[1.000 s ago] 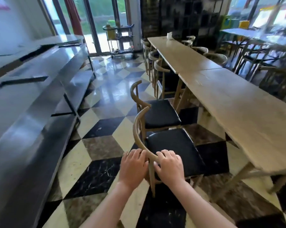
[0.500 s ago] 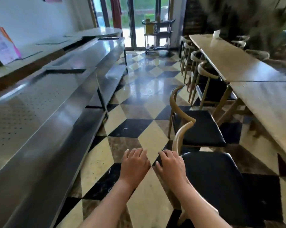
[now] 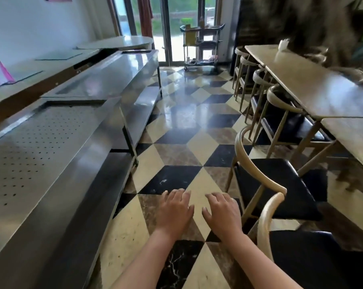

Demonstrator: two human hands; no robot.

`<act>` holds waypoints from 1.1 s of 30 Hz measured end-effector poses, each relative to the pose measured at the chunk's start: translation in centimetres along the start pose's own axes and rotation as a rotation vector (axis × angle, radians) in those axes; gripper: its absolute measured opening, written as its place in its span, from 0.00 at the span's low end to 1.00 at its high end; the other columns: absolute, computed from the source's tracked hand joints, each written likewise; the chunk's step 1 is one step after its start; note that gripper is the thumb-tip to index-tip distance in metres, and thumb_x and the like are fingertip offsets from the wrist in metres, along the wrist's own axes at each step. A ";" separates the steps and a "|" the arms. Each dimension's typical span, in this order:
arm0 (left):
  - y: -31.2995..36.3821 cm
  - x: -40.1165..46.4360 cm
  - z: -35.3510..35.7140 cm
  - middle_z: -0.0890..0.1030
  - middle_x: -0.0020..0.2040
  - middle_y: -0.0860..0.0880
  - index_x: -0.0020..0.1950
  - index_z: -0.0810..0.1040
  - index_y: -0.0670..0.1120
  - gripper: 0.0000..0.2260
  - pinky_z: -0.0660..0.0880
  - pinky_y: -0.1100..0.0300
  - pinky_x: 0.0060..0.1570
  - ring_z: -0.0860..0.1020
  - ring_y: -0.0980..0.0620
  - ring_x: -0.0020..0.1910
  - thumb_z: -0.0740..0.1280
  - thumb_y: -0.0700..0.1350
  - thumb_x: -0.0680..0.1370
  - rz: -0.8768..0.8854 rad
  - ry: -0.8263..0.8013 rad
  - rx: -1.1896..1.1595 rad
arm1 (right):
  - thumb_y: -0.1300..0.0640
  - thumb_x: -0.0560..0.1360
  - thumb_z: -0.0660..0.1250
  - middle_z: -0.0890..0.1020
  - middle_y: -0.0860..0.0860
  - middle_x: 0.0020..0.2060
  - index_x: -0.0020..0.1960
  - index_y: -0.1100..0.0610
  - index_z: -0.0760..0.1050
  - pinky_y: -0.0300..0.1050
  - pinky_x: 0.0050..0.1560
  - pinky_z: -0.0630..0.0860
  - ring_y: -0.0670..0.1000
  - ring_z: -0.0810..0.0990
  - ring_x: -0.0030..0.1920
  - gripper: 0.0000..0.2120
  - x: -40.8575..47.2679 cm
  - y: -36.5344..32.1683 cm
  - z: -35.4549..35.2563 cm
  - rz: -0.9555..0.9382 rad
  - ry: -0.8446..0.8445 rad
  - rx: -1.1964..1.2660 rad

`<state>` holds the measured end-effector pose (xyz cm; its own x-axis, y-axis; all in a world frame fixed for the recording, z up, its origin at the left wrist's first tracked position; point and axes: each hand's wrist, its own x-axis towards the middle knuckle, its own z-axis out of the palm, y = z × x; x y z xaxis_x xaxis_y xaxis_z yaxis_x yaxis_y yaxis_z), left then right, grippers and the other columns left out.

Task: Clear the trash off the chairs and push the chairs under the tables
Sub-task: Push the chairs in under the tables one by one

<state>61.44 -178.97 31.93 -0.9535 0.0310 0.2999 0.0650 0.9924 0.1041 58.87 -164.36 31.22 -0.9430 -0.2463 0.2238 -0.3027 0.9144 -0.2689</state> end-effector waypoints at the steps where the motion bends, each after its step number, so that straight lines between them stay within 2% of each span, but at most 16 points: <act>1: -1.0 1.6 0.7 0.83 0.52 0.48 0.57 0.79 0.46 0.18 0.76 0.47 0.54 0.81 0.48 0.52 0.73 0.50 0.69 0.019 -0.012 -0.014 | 0.48 0.70 0.71 0.83 0.51 0.52 0.56 0.54 0.78 0.52 0.53 0.77 0.54 0.80 0.53 0.17 1.4 -0.3 0.7 0.025 0.014 -0.008; 4: -4.3 6.1 2.0 0.82 0.55 0.47 0.59 0.78 0.46 0.18 0.74 0.45 0.58 0.80 0.47 0.55 0.71 0.49 0.71 0.095 -0.045 -0.100 | 0.48 0.72 0.68 0.81 0.51 0.54 0.58 0.53 0.77 0.51 0.56 0.74 0.53 0.78 0.55 0.17 5.5 -1.4 2.2 0.140 0.026 -0.013; 8: -8.5 12.1 2.0 0.84 0.49 0.49 0.53 0.81 0.46 0.20 0.77 0.47 0.52 0.82 0.48 0.49 0.78 0.49 0.64 0.273 -0.011 -0.113 | 0.48 0.74 0.65 0.80 0.51 0.55 0.60 0.53 0.75 0.50 0.57 0.73 0.52 0.77 0.56 0.17 9.8 -2.8 3.0 0.279 0.042 -0.026; 13: -10.4 19.8 3.8 0.80 0.58 0.47 0.61 0.76 0.45 0.17 0.71 0.45 0.62 0.77 0.46 0.59 0.67 0.50 0.74 0.396 -0.098 -0.162 | 0.49 0.74 0.66 0.79 0.52 0.57 0.61 0.55 0.74 0.52 0.59 0.72 0.53 0.76 0.59 0.18 14.4 -2.4 3.1 0.438 0.085 -0.037; 17: -8.8 25.2 6.4 0.77 0.63 0.47 0.65 0.72 0.47 0.19 0.68 0.47 0.65 0.74 0.47 0.63 0.62 0.52 0.77 0.514 -0.149 -0.185 | 0.50 0.72 0.68 0.81 0.52 0.54 0.60 0.56 0.76 0.53 0.56 0.74 0.54 0.78 0.56 0.19 17.5 -0.1 3.9 0.544 0.114 -0.057; 21: -5.9 31.0 9.3 0.78 0.63 0.47 0.65 0.73 0.47 0.19 0.69 0.46 0.65 0.74 0.47 0.63 0.64 0.52 0.76 0.603 -0.144 -0.213 | 0.51 0.71 0.69 0.82 0.52 0.52 0.59 0.55 0.77 0.52 0.53 0.76 0.53 0.79 0.54 0.18 21.0 4.4 5.1 0.631 0.154 -0.080; 26: -2.4 38.3 12.6 0.80 0.58 0.49 0.61 0.76 0.47 0.19 0.73 0.45 0.59 0.78 0.47 0.58 0.69 0.51 0.73 0.729 -0.162 -0.238 | 0.49 0.71 0.69 0.82 0.52 0.53 0.60 0.55 0.76 0.51 0.52 0.77 0.53 0.79 0.53 0.19 25.1 10.2 5.4 0.740 0.143 -0.086; 29: -0.3 42.1 14.1 0.79 0.61 0.48 0.64 0.74 0.46 0.19 0.71 0.45 0.62 0.75 0.47 0.62 0.68 0.51 0.74 0.764 -0.207 -0.249 | 0.48 0.72 0.67 0.80 0.51 0.54 0.61 0.54 0.74 0.49 0.53 0.75 0.52 0.77 0.53 0.20 26.8 12.7 5.4 0.767 0.131 -0.108; 33: 2.4 45.1 16.0 0.73 0.68 0.49 0.68 0.70 0.48 0.20 0.63 0.47 0.70 0.68 0.49 0.68 0.63 0.53 0.78 0.826 -0.345 -0.276 | 0.47 0.72 0.67 0.79 0.52 0.57 0.62 0.54 0.74 0.51 0.55 0.75 0.53 0.77 0.56 0.21 28.2 14.7 6.2 0.853 0.123 -0.110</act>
<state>13.86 -173.25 30.52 -0.6054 0.7913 0.0860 0.7864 0.5780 0.2180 26.98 -159.83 27.71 -0.8184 0.5677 0.0887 0.5215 0.7988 -0.3000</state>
